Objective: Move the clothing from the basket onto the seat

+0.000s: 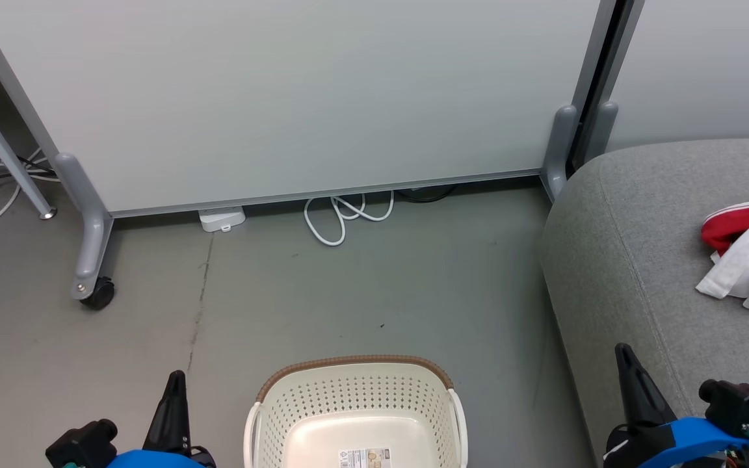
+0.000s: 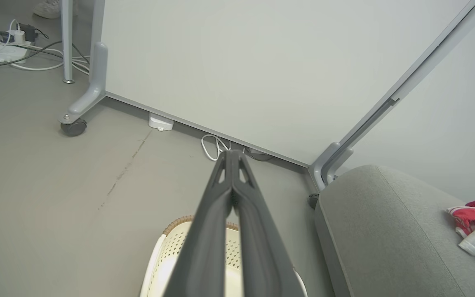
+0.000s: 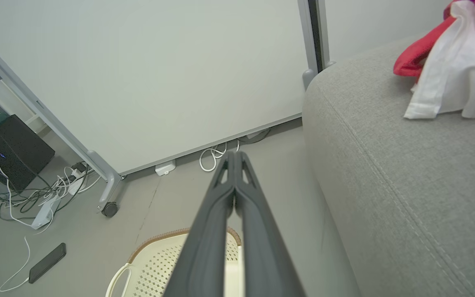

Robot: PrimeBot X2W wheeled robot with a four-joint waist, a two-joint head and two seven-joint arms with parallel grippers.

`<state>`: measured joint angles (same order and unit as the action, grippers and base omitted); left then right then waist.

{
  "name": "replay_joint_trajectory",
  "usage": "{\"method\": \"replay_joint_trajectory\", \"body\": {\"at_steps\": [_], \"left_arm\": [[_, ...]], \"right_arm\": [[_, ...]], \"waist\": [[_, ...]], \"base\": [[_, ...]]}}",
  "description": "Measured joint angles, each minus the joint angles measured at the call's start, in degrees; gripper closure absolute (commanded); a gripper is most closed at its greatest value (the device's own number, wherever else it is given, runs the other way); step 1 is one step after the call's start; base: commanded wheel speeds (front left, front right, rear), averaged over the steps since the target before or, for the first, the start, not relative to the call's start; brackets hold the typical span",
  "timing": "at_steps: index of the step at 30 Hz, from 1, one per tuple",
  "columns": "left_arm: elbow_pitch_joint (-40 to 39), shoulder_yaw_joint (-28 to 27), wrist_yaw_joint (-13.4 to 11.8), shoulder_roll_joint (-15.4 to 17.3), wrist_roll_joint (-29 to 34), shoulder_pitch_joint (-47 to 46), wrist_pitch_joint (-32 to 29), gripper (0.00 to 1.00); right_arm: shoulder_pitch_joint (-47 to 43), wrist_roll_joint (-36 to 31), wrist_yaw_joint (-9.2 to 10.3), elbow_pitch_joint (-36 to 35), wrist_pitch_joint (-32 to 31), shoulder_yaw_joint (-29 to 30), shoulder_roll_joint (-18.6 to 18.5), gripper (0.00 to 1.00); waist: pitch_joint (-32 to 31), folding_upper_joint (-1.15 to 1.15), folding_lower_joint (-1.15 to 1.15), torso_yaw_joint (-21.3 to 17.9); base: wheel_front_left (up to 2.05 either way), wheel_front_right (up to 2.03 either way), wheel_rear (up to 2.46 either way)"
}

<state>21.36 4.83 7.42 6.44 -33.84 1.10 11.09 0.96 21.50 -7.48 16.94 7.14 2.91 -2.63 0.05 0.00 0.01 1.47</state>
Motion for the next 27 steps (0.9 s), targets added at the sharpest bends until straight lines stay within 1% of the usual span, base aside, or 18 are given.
{"method": "replay_joint_trajectory", "body": {"at_steps": [8,27], "left_arm": [[-0.91,-1.36,0.0,-0.44,-7.37,-0.81,-2.24,1.0],[-2.59,-4.03,0.0,-1.29,-20.75,-2.5,-6.3,1.0]], "right_arm": [[0.24,9.07,0.0,-0.41,-1.6,0.42,0.0,1.0],[1.41,25.06,0.01,-1.05,-4.65,1.24,0.0,1.0]], "waist": [[0.01,0.0,0.0,-0.12],[0.03,0.0,0.0,-0.37]], "base": [[0.0,0.0,0.0],[0.0,0.0,0.0]]}}
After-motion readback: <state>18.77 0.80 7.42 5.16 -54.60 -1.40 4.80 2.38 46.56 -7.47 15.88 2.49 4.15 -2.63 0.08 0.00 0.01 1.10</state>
